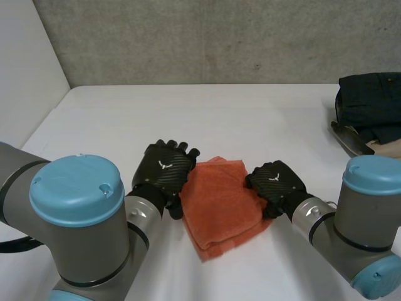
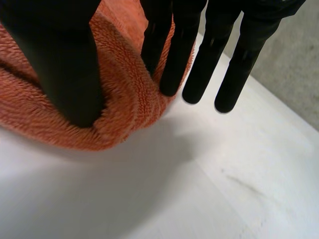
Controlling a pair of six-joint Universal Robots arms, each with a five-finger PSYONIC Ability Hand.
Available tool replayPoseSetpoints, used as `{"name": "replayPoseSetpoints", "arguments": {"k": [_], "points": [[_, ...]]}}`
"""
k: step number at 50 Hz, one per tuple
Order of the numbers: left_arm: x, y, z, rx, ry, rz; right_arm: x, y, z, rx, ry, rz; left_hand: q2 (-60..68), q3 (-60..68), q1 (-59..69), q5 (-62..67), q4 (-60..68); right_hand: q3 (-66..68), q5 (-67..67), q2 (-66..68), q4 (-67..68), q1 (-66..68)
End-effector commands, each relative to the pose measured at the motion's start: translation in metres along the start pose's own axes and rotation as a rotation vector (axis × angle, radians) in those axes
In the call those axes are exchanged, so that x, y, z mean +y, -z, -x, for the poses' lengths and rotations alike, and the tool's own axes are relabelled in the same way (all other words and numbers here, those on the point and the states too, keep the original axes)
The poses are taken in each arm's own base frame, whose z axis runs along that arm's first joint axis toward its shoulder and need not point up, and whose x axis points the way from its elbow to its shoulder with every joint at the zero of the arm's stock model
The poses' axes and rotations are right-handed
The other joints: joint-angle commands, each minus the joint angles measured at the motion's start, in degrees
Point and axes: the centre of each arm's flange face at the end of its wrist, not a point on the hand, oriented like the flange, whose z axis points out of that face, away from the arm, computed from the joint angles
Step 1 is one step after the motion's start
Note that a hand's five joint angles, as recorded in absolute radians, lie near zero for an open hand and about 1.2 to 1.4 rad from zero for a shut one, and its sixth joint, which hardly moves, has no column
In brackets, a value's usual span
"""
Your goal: Fold the laundry.
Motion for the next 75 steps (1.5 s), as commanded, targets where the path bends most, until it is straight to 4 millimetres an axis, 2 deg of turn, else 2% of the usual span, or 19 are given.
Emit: {"name": "replayPoseSetpoints", "arguments": {"k": [1, 5, 9, 15, 18, 20, 22, 25, 26, 33, 36, 46, 50, 60, 64, 67, 69, 75], "points": [[-0.004, 0.004, -0.005, 0.012, -0.006, -0.014, -0.001, 0.004, -0.002, 0.018, 0.001, 0.063, -1.5, -1.72, -1.12, -2.79, -1.08, -10.57, -11.09, -10.33, -10.69, -11.7], [-0.008, 0.005, -0.004, 0.009, 0.0, -0.026, -0.005, 0.005, -0.005, 0.047, 0.003, 0.081, -1.5, -1.72, -1.12, -2.79, -1.08, -20.16, -20.68, -19.91, -20.28, -21.29], [-0.026, 0.007, 0.006, -0.018, 0.015, -0.079, -0.016, 0.012, -0.015, 0.097, 0.008, 0.094, -1.5, -1.72, -1.12, -2.79, -1.08, -31.26, -31.78, -31.02, -31.38, -32.39], [-0.076, 0.017, 0.034, -0.075, 0.052, -0.225, -0.042, 0.036, -0.023, 0.127, 0.034, 0.103, -1.5, -1.72, -1.12, -2.79, -1.08, -34.14, -34.66, -33.9, -34.26, -35.27], [-0.11, 0.026, 0.046, -0.055, 0.07, -0.328, -0.052, 0.048, -0.013, 0.081, 0.075, 0.075, -1.5, -1.72, -1.12, -2.79, -1.08, -34.14, -34.66, -33.9, -34.26, -35.27], [-0.124, 0.031, 0.046, -0.016, 0.076, -0.368, -0.055, 0.056, 0.005, 0.01, 0.109, 0.047, -1.5, -1.72, -1.12, -2.79, -1.08, -34.14, -34.66, -33.9, -34.26, -35.27], [-0.139, 0.036, 0.042, 0.074, 0.085, -0.407, -0.049, 0.064, 0.023, -0.066, 0.133, 0.042, -1.5, -1.72, -1.12, -2.79, -1.08, -34.14, -34.66, -33.9, -34.26, -35.27], [-0.151, 0.041, 0.036, 0.183, 0.093, -0.431, -0.042, 0.067, 0.037, -0.113, 0.148, 0.028, -1.5, -1.72, -1.12, -2.79, -1.08, -34.14, -34.66, -33.9, -34.26, -35.27], [-0.156, 0.045, 0.028, 0.28, 0.093, -0.428, -0.037, 0.067, 0.043, -0.124, 0.155, 0.012, -1.5, -1.72, -1.12, -2.79, -1.08, -34.14, -34.66, -33.9, -34.26, -35.27], [-0.156, 0.048, 0.001, 0.569, 0.079, -0.356, -0.009, 0.049, 0.058, -0.078, 0.146, -0.05, -1.5, -1.72, -1.12, -2.79, -1.08, -34.14, -34.66, -33.9, -34.26, -35.27], [-0.155, 0.049, -0.007, 0.641, 0.072, -0.335, -0.002, 0.044, 0.061, -0.052, 0.141, -0.07, -1.5, -1.72, -1.12, -2.79, -1.08, -34.14, -34.66, -33.9, -34.26, -35.27], [-0.149, 0.048, -0.021, 0.68, 0.071, -0.305, 0.022, 0.021, 0.067, -0.011, 0.137, -0.098, -1.5, -1.72, -1.12, -2.79, -1.08, -34.14, -34.66, -33.9, -34.26, -35.27], [-0.147, 0.048, -0.023, 0.678, 0.072, -0.3, 0.02, 0.016, 0.065, 0.007, 0.139, -0.132, -1.5, -1.72, -1.12, -2.79, -1.08, -34.14, -34.66, -33.9, -34.26, -35.27], [-0.146, 0.048, -0.023, 0.677, 0.077, -0.295, 0.001, 0.005, 0.065, 0.036, 0.144, -0.245, -1.5, -1.72, -1.12, -2.79, -1.08, -32.8, -33.33, -32.56, -32.92, -33.93], [-0.146, 0.048, -0.022, 0.675, 0.078, -0.295, -0.001, -0.001, 0.065, 0.034, 0.14, -0.253, -1.5, -1.72, -1.12, -2.79, -1.08, -25.25, -25.77, -25.01, -25.37, -26.38], [-0.145, 0.049, -0.023, 0.677, 0.074, -0.29, -0.004, -0.006, 0.064, 0.037, 0.134, -0.27, -1.5, -1.72, -1.12, -2.79, -1.08, 6.11, 5.59, 6.36, 5.99, 4.98], [-0.144, 0.049, -0.024, 0.679, 0.074, -0.288, -0.01, -0.009, 0.06, 0.05, 0.122, -0.29, -1.5, -1.72, -1.12, -2.79, -1.08, 35.71, 35.19, 35.95, 35.59, 34.58], [-0.144, 0.048, -0.021, 0.672, 0.078, -0.287, -0.026, -0.015, 0.049, 0.081, 0.05, -0.358, -1.5, -1.72, -1.12, -2.79, -1.08, 35.86, 35.34, 36.1, 35.74, 34.73]]}}
